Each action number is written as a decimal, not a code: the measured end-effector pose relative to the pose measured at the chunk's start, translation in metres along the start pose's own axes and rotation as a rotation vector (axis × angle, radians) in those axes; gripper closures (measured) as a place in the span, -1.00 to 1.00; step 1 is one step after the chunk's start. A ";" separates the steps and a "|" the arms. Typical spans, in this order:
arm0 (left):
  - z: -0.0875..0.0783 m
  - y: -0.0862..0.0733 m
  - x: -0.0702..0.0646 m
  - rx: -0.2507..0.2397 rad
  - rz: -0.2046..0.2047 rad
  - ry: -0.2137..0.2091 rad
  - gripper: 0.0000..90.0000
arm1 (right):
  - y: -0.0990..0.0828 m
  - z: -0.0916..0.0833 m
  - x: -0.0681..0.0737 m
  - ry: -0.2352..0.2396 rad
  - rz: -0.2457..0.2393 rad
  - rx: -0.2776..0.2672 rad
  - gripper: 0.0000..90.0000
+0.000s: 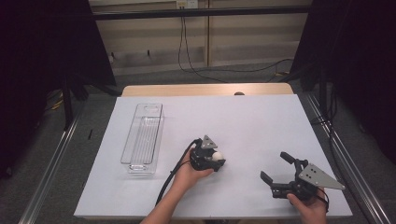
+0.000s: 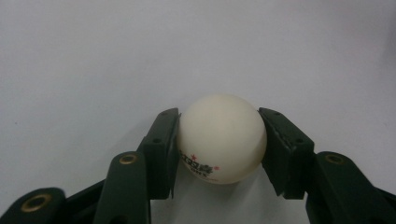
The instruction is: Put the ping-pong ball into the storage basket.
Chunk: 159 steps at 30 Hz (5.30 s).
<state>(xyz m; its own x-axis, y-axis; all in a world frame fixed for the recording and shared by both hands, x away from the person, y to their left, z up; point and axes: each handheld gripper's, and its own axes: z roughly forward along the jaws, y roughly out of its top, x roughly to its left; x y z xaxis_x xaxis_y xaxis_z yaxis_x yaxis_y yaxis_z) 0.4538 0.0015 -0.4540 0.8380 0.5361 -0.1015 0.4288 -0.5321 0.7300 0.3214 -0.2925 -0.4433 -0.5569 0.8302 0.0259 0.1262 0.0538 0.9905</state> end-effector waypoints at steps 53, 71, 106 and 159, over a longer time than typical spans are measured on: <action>-0.030 0.000 0.013 -0.022 -0.054 -0.052 0.14 | 0.000 0.001 0.002 -0.002 0.004 -0.007 -0.97; -0.041 0.000 0.021 -0.032 -0.067 -0.033 0.14 | -0.001 0.001 0.000 -0.013 0.021 -0.007 -0.97; -0.059 0.002 0.031 -0.048 -0.082 -0.003 0.14 | -0.001 0.001 -0.001 -0.014 0.018 0.004 -0.97; -0.080 0.005 0.041 -0.040 -0.119 0.025 0.14 | 0.000 0.000 -0.001 -0.010 0.011 -0.003 -0.97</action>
<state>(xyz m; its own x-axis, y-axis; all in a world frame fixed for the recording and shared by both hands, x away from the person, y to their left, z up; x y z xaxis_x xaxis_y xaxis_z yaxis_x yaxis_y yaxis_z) 0.4636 0.0729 -0.4005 0.7732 0.6104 -0.1721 0.5101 -0.4374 0.7406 0.3219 -0.2936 -0.4435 -0.5470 0.8364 0.0355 0.1297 0.0428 0.9906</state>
